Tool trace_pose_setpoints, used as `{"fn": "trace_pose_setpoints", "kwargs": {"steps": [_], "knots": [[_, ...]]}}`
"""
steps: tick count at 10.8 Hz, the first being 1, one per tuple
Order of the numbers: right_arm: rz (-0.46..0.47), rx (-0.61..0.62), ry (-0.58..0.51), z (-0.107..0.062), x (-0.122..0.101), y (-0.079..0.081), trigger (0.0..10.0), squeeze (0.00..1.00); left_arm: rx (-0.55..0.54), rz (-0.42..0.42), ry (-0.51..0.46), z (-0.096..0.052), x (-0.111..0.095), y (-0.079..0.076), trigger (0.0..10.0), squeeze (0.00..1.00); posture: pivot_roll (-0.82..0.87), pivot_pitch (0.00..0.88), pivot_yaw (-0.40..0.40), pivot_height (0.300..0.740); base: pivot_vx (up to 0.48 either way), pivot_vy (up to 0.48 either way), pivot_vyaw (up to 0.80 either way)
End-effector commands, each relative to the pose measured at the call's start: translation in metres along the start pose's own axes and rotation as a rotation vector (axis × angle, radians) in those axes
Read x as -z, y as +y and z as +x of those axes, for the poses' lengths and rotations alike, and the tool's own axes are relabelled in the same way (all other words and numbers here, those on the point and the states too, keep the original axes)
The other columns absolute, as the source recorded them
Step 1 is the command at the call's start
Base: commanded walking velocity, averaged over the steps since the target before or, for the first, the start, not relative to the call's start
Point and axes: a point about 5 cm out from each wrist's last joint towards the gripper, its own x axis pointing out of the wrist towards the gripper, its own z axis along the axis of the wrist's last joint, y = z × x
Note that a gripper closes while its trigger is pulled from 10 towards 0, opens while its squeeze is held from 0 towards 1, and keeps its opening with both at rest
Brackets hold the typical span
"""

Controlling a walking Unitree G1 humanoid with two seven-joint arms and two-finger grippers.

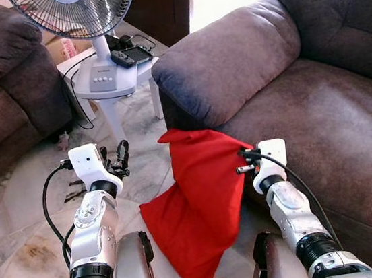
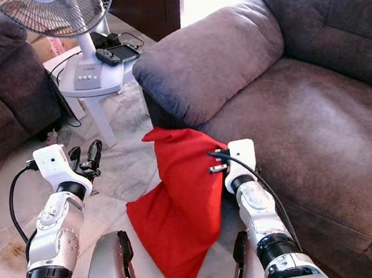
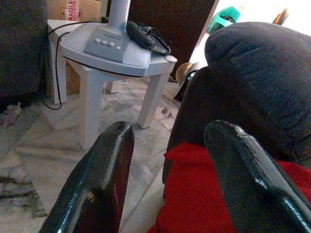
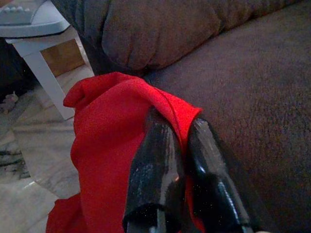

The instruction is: Move the pillow to the sofa from floor

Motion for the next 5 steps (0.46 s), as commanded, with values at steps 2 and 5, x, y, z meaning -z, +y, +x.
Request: {"fn": "trace_pose_setpoints", "kwargs": {"steps": [2,5], "knots": [[-0.006,0.005,-0.118,0.0038,-0.0243,-0.0006,10.0,0.00,0.000,-0.001,-0.026,0.0029,-0.0049,-0.0020,10.0,0.00,0.07,0.057,-0.054,0.576,0.000,0.000,0.00],[-0.002,0.002,-0.128,0.0037,-0.0268,0.0025,10.0,0.00,0.001,0.004,-0.032,0.0023,-0.0056,-0.0028,10.0,0.00,0.07,0.062,-0.056,0.622,0.000,0.000,0.00]]}}
